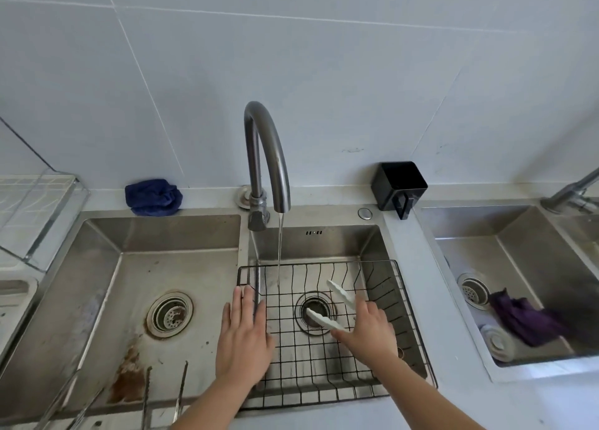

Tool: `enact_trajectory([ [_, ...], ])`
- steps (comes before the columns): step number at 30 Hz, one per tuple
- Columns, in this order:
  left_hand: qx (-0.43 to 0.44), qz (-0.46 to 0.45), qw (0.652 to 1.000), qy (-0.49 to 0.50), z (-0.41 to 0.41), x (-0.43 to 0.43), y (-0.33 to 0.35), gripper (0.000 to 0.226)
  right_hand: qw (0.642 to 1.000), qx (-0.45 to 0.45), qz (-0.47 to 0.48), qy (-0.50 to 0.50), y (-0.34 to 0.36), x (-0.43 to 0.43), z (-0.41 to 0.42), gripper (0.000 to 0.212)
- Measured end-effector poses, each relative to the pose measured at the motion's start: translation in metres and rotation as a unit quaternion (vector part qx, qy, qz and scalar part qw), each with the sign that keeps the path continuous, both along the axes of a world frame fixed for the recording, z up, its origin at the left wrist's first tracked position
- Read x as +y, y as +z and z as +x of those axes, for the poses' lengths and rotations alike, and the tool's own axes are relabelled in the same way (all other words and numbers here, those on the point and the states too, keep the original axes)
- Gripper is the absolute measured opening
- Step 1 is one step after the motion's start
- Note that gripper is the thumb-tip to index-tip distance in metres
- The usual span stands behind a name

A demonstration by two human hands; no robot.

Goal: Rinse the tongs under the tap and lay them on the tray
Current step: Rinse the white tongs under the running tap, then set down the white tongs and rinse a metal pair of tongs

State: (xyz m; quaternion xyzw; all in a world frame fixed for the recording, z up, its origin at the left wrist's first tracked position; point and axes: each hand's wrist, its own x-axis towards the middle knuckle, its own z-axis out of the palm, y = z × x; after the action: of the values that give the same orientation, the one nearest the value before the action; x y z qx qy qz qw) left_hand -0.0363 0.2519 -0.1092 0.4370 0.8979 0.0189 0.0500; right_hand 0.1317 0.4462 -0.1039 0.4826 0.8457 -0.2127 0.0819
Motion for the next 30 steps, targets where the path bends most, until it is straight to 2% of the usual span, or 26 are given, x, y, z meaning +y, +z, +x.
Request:
enact_trajectory([
  [5, 0.01, 0.002, 1.0, -0.002, -0.001, -0.001, -0.004, 0.062, 0.998, -0.028, 0.042, 0.045, -0.014, -0.016, 0.003, 0.104],
  [14, -0.003, -0.003, 1.0, -0.002, 0.0, 0.0, -0.004, 0.06, 0.991, 0.011, 0.101, 0.086, -0.006, -0.042, 0.008, 0.074],
  [18, -0.047, 0.003, 0.999, 0.012, 0.0, 0.001, 0.007, 0.065, 0.992, 0.006, 0.092, 0.089, -0.006, -0.046, 0.011, 0.07],
  [21, -0.07, 0.044, 0.996, 0.026, -0.003, -0.005, 0.026, 0.066, 0.991, 0.0, 0.087, 0.099, -0.006, -0.045, 0.011, 0.068],
  [25, -0.05, 0.085, 0.992, 0.073, -0.015, -0.034, 0.051, 0.063, 0.986, -0.01, 0.1, 0.137, -0.003, -0.046, 0.007, 0.063],
  [30, -0.017, 0.107, 0.978, 0.18, -0.03, -0.082, 0.066, 0.05, 0.982, 0.05, 0.096, 0.158, -0.001, -0.057, -0.016, 0.052],
])
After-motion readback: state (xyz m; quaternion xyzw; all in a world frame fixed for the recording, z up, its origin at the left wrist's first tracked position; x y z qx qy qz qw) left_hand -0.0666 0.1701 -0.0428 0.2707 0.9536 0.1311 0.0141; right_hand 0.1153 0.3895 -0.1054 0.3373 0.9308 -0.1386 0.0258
